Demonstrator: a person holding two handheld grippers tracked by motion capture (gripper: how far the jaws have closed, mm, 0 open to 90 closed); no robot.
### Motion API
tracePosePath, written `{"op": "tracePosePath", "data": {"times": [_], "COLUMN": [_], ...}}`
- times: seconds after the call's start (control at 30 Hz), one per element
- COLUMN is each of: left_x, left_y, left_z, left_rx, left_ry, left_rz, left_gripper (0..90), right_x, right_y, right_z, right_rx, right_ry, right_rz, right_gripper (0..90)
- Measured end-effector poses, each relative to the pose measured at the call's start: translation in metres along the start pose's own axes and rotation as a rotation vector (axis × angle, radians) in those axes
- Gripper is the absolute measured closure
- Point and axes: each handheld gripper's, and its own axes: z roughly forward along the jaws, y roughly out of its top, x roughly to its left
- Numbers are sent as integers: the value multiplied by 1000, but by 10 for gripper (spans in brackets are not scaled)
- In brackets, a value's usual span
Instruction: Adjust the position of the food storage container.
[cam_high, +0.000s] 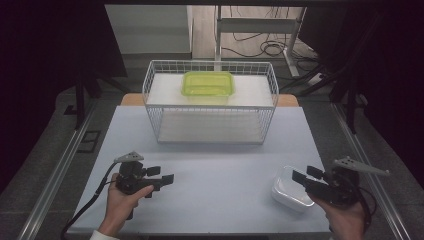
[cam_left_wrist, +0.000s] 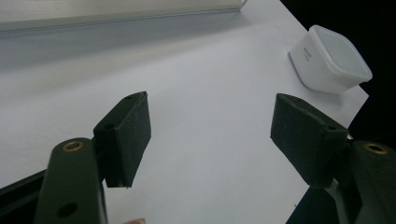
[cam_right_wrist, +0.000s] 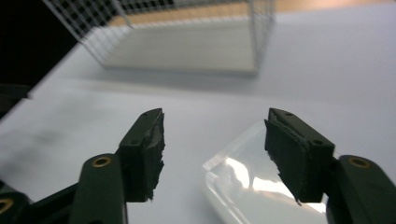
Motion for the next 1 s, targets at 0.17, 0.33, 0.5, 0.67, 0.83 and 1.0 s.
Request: {"op": "tracePosePath", "data": {"times": [0.17,0.33,0.5,0.67,0.83,1.0], "left_x": [-1,-1,-2,-3,-4,-5], "left_y": [-1,0,-1,-3,-4,-6], "left_z": [2,4,5,7,8,9], "left_rx": [-10,-9,5,18,23,34], "left_ry": [1,6,9,18,20,25], "left_rz": [-4,-12,-14,-25,-24,-18], "left_gripper": [283,279,277,268,266,265], "right_x": [-35,-62,-82,-93,-94,-88], "right_y": [-17,-34,-46,-56,-60,-59], "right_z": [2,0,-8,1,13,28], "right_rx": [43,113,152,243,333,388], "right_ry": [-60,-177,-229,-275,-268,-251], "right_rz": [61,72,127,107,82,50], "right_gripper": [476,554,693,857,891,891]}}
